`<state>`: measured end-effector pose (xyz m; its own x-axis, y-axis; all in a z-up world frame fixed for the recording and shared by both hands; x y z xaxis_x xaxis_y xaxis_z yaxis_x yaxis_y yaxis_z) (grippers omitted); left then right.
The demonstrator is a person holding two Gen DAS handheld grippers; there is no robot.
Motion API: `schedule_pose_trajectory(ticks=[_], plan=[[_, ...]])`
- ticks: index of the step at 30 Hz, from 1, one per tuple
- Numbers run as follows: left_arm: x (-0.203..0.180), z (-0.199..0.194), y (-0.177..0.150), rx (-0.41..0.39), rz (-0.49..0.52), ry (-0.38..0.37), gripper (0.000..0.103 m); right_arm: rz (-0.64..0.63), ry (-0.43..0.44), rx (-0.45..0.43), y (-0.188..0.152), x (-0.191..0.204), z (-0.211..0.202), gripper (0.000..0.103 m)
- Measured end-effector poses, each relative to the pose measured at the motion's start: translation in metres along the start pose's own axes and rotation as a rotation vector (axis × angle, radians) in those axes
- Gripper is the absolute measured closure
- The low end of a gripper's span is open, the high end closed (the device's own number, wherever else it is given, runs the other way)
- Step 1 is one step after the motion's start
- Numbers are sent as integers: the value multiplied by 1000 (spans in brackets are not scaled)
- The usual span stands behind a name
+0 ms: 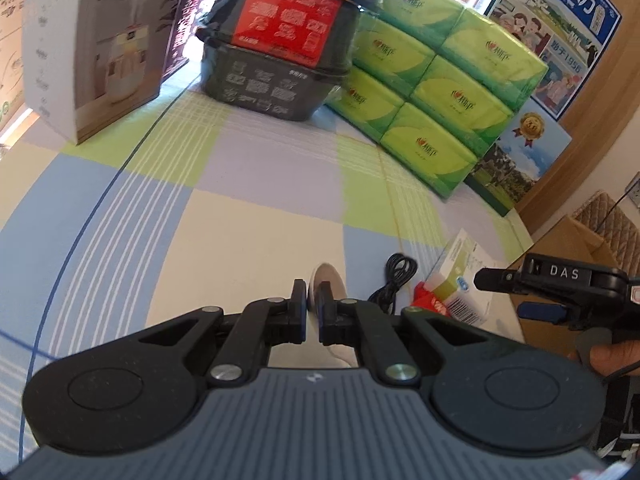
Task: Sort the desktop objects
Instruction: 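Lift the medicine box with the right tool toward the left tool holding the spoon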
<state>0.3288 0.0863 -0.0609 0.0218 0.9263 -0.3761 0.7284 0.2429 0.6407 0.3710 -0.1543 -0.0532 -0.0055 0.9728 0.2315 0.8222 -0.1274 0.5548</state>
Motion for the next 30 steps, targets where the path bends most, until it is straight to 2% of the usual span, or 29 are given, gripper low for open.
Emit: schedule_pose_trajectory(ticks=[3, 13, 20, 22, 24, 30], plan=[[-6, 5, 10, 8, 23, -30, 101, 7, -12, 1, 13, 3, 4, 4], [-11, 32, 25, 68, 99, -69, 101, 107, -73, 64, 22, -2, 56, 3], [-14, 46, 23, 109, 143, -61, 101, 48, -95, 88, 16, 5, 65, 4], [-16, 46, 24, 112, 151, -63, 101, 31, -89, 95, 12, 5, 64, 19], [-18, 47, 24, 117, 160, -62, 100, 6, -89, 91, 8, 4, 59, 25], [-25, 41, 18, 136, 174, -73, 101, -27, -44, 98, -9, -8, 37, 33]])
Point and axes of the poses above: each gripper's, at about its wrist camera, not at the fingertips, and z roughly the way its jaws point, x to its left, y to its top, the point moved 1 cm from there along z, roughly the way its jaws point
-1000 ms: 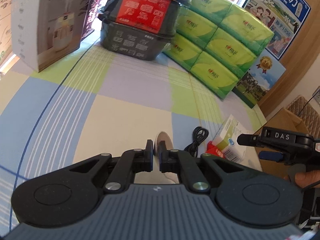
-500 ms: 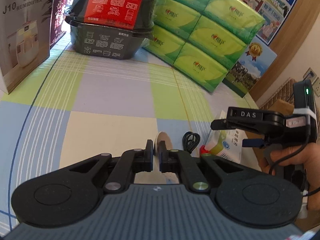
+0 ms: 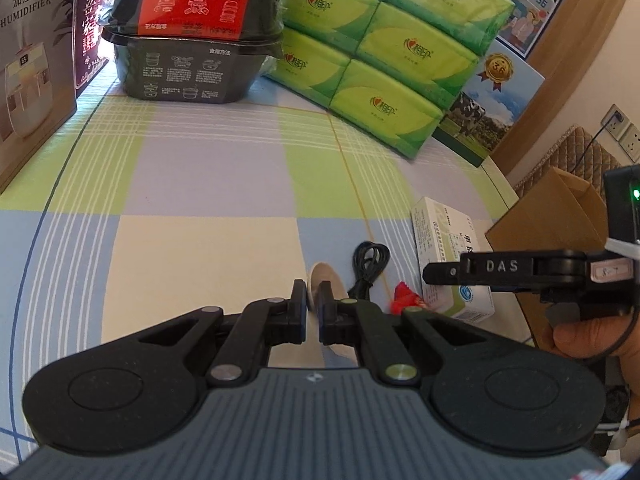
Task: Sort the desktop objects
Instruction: 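Lift the medicine box with the right tool toward the left tool holding the spoon, then lift the spoon with the left tool while the right tool lifts the medicine box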
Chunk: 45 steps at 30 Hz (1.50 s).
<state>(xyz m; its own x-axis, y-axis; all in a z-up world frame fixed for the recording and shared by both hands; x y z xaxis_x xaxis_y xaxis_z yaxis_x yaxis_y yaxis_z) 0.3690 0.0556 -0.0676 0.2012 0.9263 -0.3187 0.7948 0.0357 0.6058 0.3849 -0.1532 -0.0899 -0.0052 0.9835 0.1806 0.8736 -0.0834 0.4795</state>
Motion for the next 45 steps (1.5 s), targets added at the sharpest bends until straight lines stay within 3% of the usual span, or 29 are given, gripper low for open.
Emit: schedule_pose_trajectory(ticks=[9, 18, 21, 24, 31, 40, 45], plan=[[-26, -22, -31, 65, 46, -45, 101, -82, 62, 16, -71, -17, -47, 33], [-71, -39, -88, 259, 238, -173, 100, -226, 110, 17, -155, -29, -106, 33], [-80, -39, -107, 282, 258, -159, 100, -287, 94, -16, -167, -27, -120, 33], [-83, -44, -123, 263, 223, -109, 72, -308, 80, -38, -176, -30, -128, 33], [-97, -59, -161, 143, 175, 63, 67, -277, 112, -68, -170, -42, -131, 33], [-112, -44, -161, 54, 101, 99, 66, -276, 112, -70, -165, -46, -127, 33], [-122, -41, -163, 55, 202, 114, 67, -304, 104, -61, -167, -46, -124, 33]])
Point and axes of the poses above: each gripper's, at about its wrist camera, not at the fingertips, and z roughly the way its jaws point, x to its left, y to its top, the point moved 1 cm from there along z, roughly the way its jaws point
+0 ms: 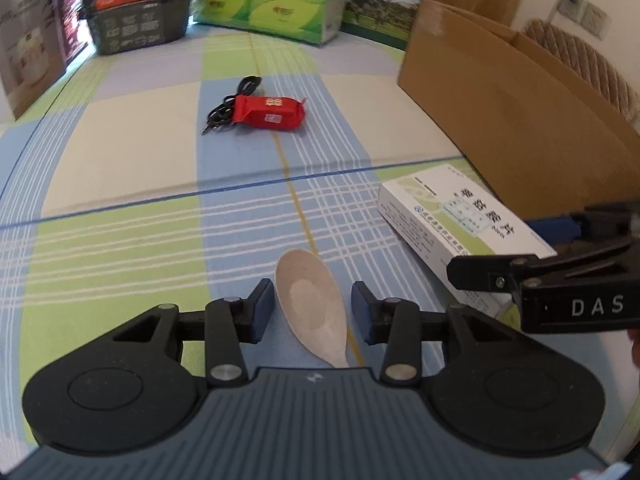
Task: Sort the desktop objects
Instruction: 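Lift the spoon with the left tool while the right tool lifts the medicine box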
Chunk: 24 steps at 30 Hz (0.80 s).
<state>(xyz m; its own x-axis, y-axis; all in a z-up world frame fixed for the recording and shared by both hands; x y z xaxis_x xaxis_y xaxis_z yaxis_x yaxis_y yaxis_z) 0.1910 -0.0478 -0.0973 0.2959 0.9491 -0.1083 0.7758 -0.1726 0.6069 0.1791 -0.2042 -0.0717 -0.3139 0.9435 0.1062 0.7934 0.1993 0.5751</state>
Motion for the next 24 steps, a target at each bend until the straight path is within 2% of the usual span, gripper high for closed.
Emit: schedule_pose_trajectory(ticks=[1, 5, 9, 10, 11, 13, 16, 21, 24], plan=[[-1, -1, -1, 2, 26, -2, 72, -5, 0, 2, 0, 0, 0, 33], [1, -2, -3, -23, 100, -25, 73, -20, 2, 2, -1, 3, 1, 33], [-3, -7, -2, -84, 188, -106, 73, -56, 12, 19, -2, 9, 4, 33], [-4, -7, -2, -86, 188, -89, 73, -69, 8, 27, -3, 10, 5, 33], [-5, -6, -2, -78, 178, -62, 70, -81, -1, 30, -3, 11, 6, 33], [-3, -6, -2, -62, 144, -7, 58, -105, -29, 32, -4, 11, 8, 33], [0, -11, -4, -54, 75, 30, 50, -116, -62, 32, -4, 8, 10, 33], [0, -14, -8, -40, -6, 68, 50, -116, -57, 43, -4, 9, 12, 33], [-3, -9, -11, -24, -39, 74, 55, -106, -56, 48, -3, 9, 12, 33]])
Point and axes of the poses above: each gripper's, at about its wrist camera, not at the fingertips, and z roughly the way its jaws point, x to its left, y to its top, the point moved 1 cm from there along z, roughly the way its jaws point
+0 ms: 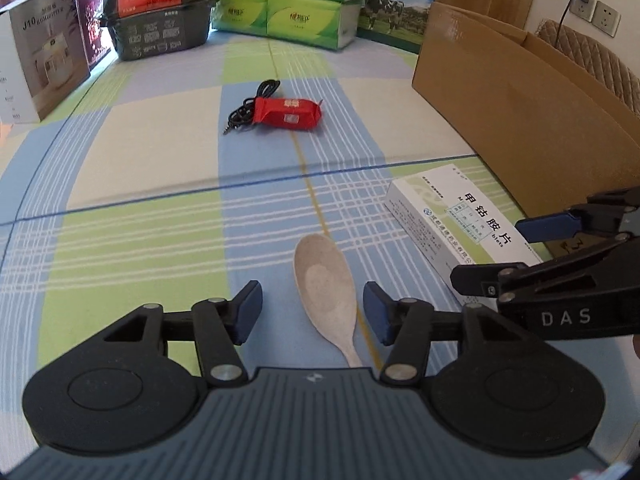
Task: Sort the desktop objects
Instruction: 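Lift the spoon with the left tool while the right tool lifts the medicine box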
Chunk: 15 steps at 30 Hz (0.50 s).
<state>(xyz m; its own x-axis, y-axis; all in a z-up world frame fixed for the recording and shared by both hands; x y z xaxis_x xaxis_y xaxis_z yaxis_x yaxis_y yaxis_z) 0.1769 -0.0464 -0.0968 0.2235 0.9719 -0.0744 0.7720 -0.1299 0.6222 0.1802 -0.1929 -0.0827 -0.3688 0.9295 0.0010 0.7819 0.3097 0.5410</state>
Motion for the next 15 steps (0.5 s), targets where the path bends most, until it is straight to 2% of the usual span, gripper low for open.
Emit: schedule_pose_trajectory(ticks=[2, 6, 7, 8, 9, 15], plan=[[-5, 2, -2, -11, 2, 13, 56, 0, 0, 17, 0, 0, 3, 33], [-11, 4, -2, -40, 5, 43, 65, 12, 6, 24, -1, -2, 4, 33], [-12, 4, -2, -45, 7, 51, 74, 12, 6, 22, -1, -2, 4, 33], [-12, 5, -1, -46, 9, 50, 75, 14, 7, 22, -1, -3, 4, 33], [-11, 5, -1, -45, 11, 41, 77, 17, 9, 23, -1, -3, 4, 33], [-5, 4, 1, -26, 84, -52, 78, 27, 14, 15, 1, -4, 4, 33]])
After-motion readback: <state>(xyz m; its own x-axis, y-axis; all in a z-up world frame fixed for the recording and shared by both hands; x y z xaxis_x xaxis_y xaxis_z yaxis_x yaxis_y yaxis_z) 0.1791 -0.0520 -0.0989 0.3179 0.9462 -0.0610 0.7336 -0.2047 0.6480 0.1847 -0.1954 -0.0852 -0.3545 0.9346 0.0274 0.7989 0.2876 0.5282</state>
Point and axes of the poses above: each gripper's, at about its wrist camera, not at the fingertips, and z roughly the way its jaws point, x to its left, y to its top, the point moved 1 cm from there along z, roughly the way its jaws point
